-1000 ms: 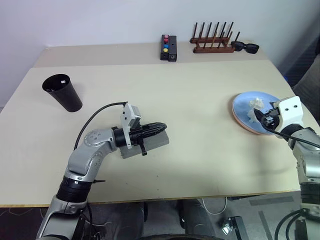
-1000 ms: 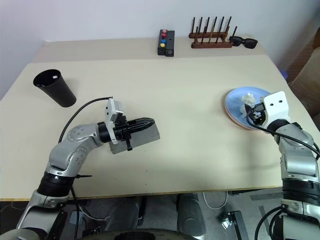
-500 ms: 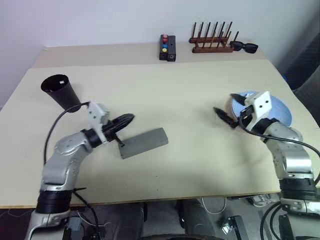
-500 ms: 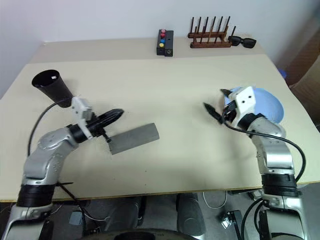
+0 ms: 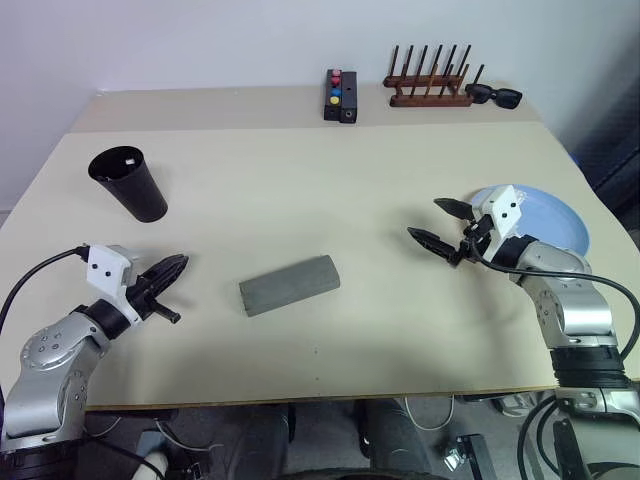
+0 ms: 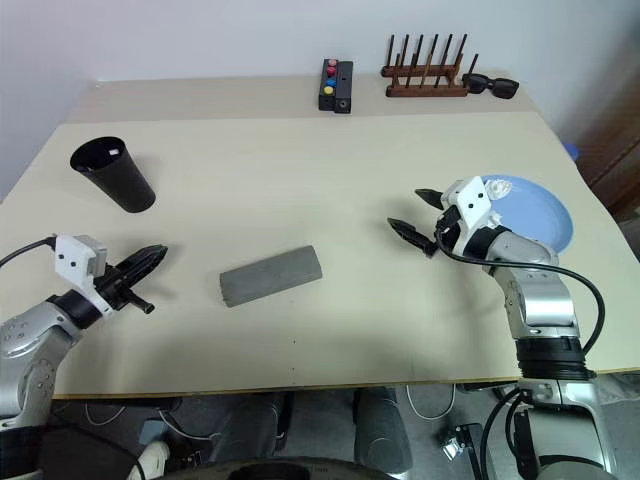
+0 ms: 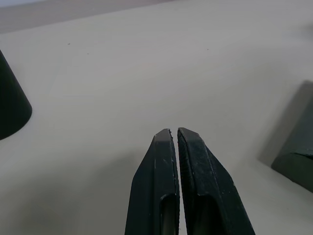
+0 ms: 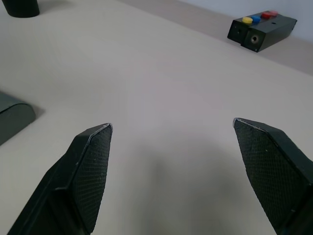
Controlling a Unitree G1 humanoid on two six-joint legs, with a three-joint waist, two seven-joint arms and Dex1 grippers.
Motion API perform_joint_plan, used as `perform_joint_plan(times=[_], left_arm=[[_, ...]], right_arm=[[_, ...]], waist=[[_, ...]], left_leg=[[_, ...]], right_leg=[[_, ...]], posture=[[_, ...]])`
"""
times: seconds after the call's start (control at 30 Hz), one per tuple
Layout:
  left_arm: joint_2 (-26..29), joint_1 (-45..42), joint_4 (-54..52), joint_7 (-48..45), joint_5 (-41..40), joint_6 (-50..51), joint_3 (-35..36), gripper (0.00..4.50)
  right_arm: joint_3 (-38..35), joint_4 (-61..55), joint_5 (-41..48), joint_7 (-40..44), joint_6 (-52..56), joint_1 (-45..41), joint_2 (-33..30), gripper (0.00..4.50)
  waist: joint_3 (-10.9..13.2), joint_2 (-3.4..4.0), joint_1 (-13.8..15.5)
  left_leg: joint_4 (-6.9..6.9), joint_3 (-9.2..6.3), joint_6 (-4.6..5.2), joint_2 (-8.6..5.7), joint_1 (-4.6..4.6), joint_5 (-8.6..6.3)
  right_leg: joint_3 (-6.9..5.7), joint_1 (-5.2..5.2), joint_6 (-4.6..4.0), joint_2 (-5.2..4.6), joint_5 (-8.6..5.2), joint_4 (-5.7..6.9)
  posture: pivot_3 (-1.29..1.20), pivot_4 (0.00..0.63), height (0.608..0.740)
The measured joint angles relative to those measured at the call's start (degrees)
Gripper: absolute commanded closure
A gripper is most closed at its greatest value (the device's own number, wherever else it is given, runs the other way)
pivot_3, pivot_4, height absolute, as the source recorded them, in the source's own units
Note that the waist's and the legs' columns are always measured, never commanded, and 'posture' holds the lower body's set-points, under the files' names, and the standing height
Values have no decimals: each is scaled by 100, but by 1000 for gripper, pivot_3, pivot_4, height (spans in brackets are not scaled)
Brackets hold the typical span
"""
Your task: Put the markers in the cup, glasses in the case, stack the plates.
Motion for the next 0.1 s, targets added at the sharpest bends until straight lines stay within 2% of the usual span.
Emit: perform_joint_plan(times=[0.1], left_arm=[[-39, 3, -46, 72, 11, -32, -24, 4362]], right_arm=[[53, 145, -38, 8, -83, -161, 18, 478]], waist=[[0, 0, -13]], left_leg=[[-2, 0, 0, 1, 0, 0]], right_leg=[[0, -2, 0, 0, 0, 1]], posture=[[0, 150, 739]])
